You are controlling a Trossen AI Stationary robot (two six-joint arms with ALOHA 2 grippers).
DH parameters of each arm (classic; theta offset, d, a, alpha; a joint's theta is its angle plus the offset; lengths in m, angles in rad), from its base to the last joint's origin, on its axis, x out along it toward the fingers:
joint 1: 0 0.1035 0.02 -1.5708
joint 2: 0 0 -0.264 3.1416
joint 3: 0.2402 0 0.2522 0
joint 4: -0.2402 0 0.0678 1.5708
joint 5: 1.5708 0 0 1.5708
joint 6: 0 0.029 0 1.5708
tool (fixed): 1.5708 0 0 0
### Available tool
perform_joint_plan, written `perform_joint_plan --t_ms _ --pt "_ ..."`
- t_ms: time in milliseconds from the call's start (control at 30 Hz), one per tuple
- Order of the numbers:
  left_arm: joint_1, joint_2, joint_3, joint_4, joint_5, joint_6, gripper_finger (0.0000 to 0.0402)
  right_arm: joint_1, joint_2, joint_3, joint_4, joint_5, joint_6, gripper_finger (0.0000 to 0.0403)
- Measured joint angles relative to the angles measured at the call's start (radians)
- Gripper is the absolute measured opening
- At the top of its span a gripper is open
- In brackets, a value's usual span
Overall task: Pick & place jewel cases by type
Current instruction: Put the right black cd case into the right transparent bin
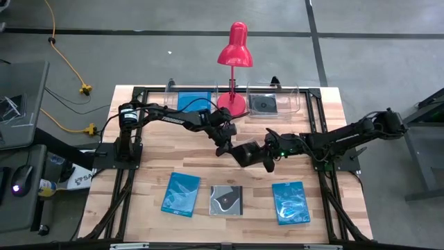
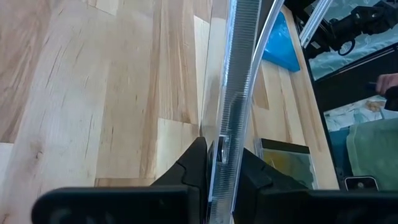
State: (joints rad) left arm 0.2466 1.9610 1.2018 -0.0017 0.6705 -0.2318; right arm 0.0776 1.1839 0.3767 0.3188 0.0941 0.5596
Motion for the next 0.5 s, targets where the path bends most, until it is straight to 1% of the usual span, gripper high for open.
perform_joint_plan --t_ms 67,167,333,500 --pt "0.000 0.000 0.000 -0.001 0.001 0.002 0.0034 0.000 0.000 0.000 0.019 -0.023 -0.001 0.0015" --pt "0.000 0.000 0.000 -0.001 0.003 0.018 0.0033 0.000 -0.016 -0.001 0.031 -0.054 0.017 0.0047" --pt "0.000 -0.002 0.002 0.002 0.002 0.026 0.0033 0.000 -0.078 -0.001 0.025 -0.056 0.048 0.0126" --pt "0.001 -0.001 0.002 -0.004 -0.010 0.027 0.0033 0.000 -0.144 0.000 0.003 -0.024 0.053 0.0200"
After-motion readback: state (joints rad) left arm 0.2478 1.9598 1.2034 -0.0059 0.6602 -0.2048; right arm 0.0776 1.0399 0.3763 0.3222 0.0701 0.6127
